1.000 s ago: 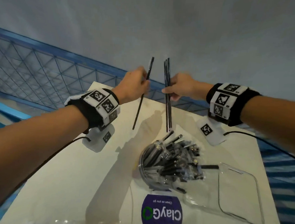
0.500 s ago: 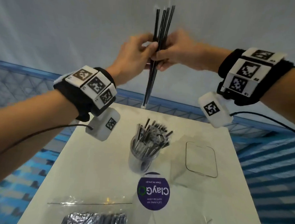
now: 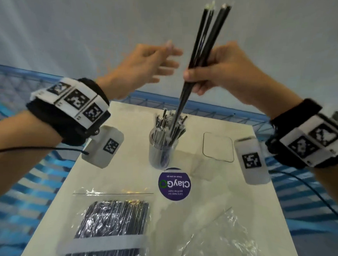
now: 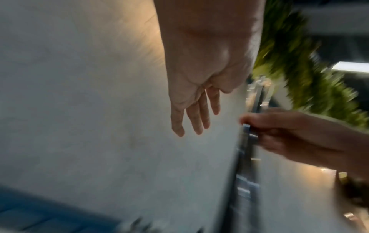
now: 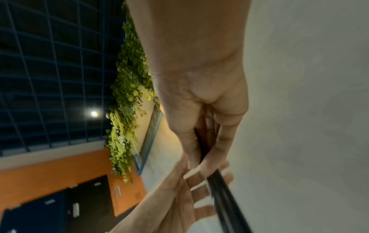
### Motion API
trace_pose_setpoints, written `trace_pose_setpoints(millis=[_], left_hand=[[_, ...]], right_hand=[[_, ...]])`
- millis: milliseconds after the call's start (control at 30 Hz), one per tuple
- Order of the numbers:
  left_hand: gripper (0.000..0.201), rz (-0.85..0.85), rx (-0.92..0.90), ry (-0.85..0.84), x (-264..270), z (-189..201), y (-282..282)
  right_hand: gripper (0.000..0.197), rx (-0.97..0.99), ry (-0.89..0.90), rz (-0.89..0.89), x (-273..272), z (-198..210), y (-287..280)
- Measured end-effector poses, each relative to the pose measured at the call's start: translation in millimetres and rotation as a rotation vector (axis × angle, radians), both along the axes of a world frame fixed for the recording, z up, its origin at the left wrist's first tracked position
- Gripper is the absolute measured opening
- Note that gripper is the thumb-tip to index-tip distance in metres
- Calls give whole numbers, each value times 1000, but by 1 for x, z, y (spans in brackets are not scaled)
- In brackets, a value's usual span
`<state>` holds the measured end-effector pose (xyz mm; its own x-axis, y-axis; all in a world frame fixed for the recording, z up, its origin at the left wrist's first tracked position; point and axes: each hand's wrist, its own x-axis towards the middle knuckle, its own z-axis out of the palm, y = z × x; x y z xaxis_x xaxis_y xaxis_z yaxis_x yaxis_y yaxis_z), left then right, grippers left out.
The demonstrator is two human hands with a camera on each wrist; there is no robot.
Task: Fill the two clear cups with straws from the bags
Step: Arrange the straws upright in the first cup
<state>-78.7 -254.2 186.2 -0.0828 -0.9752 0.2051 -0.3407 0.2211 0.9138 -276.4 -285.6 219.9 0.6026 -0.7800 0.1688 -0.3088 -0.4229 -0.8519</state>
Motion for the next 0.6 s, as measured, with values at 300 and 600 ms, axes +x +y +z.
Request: trace_pose_setpoints(millis=[300, 600], left_hand=[[115, -245, 382, -554, 1, -123, -9], [118, -177, 283, -385, -9, -164, -18]], right_hand=[[10, -50, 8, -378, 2, -116, 9], [8, -177, 6, -465, 24, -164, 10]])
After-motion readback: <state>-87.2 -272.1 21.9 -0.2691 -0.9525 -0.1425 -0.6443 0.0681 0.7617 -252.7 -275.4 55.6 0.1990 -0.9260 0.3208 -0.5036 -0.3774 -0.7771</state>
